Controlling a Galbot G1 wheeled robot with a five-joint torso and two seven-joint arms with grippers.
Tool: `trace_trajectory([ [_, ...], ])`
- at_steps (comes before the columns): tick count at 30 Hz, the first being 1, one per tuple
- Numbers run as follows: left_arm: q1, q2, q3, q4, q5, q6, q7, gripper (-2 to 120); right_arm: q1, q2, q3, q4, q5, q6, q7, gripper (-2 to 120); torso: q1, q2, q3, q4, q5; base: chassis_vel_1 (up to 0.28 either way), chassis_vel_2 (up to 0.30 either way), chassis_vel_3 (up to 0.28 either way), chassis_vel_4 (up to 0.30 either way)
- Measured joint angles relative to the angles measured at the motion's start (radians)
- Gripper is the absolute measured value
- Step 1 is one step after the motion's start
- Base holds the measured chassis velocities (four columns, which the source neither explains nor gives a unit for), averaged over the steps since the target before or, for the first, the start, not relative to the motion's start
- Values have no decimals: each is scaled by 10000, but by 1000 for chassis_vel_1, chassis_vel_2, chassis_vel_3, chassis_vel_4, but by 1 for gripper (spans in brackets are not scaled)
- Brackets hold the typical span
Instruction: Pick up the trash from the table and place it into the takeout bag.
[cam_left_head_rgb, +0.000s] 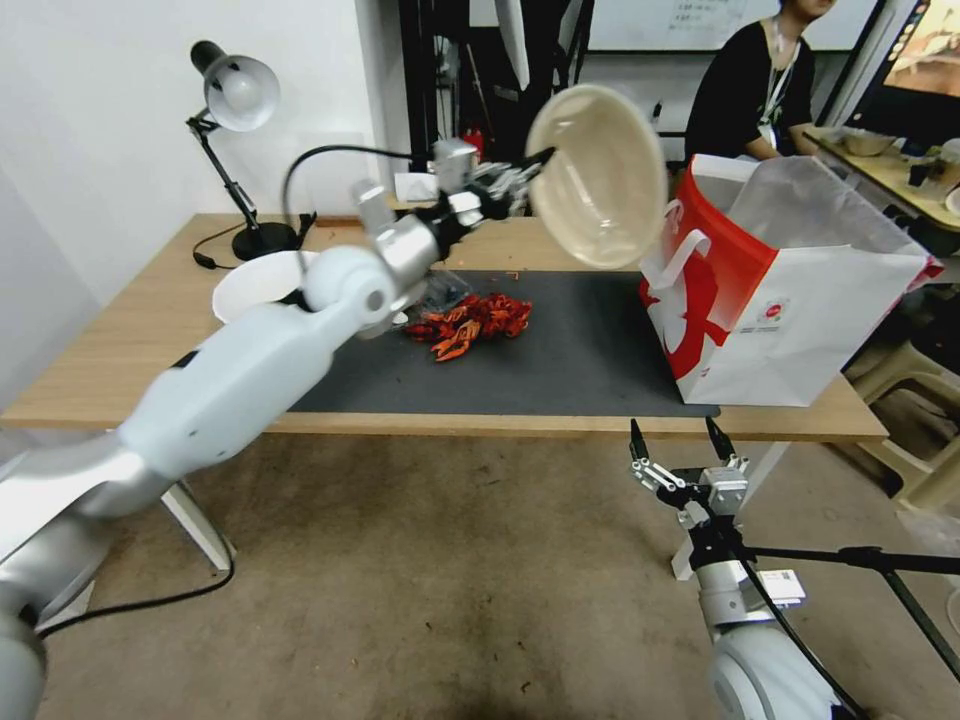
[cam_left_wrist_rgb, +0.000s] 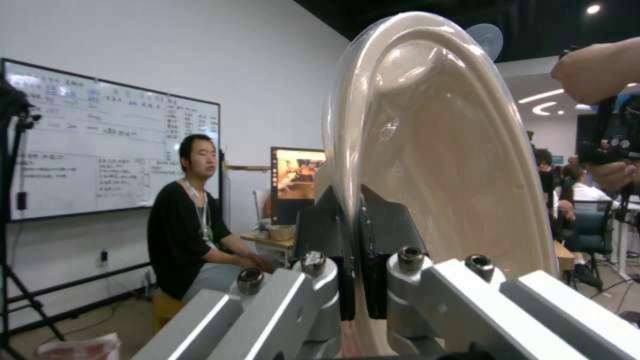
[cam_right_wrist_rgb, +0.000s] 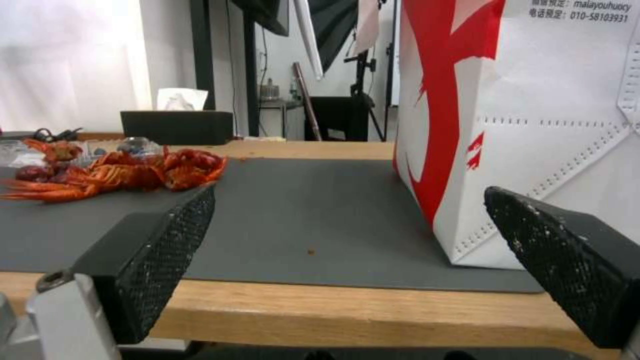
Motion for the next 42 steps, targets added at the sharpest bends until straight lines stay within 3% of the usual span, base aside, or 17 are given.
trace_trajectory([
  [2,-548,-667,344,523,-110,12,-96,1,5,-2,17,0,12,-2,2,100,0,0,-2,0,1,0,0,0,0],
  [6,-1200,-1375,714,1263,-162,16,-134,1,16,8,34,0,25,-2,10,100,0,0,-1,-1,3,0,0,0,0],
  [21,-2645,-3253,1270,3503,-235,-20,-83,1,215,143,6,-68,38,-38,14,100,0,0,-1,0,0,0,0,0,0],
  [32,-2700,-4331,1617,4554,95,-151,174,1,217,161,29,-35,32,-65,29,100,0,0,-1,0,-1,0,0,0,0],
  [42,-2517,-4635,1791,4765,370,-173,294,1,198,212,65,-27,32,-57,34,100,0,0,-1,1,-1,0,0,0,0],
])
